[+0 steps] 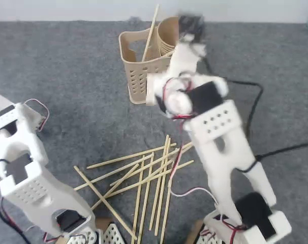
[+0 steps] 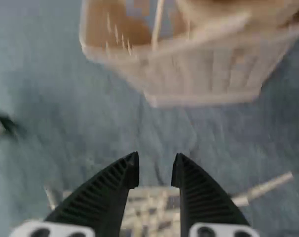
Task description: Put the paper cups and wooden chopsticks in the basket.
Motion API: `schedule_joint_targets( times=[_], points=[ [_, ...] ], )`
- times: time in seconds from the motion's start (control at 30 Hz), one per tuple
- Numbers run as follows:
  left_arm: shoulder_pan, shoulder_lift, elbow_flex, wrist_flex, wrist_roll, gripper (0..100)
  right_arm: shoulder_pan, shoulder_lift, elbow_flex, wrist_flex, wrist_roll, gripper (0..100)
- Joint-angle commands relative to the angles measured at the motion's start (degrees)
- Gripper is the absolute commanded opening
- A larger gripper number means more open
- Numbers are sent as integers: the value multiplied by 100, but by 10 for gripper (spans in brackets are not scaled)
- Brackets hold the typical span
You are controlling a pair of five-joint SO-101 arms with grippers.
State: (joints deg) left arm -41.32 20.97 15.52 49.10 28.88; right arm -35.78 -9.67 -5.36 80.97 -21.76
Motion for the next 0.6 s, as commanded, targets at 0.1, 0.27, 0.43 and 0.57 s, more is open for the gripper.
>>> schedule_joint_targets(
  times=[0.1,0.27,0.43,0.57],
  points=[
    [0,-53,-224,53,-123,62,-1464,286,1398,-66,2013,113],
    [-44,-53,-224,53,-105,62,-2624,409,2242,-892,818,117],
    [-123,-35,-224,18,-97,62,-3556,418,2919,-1569,-360,117],
    [-114,-35,-233,9,-97,62,-3582,418,3420,-2325,-1046,117]
  ],
)
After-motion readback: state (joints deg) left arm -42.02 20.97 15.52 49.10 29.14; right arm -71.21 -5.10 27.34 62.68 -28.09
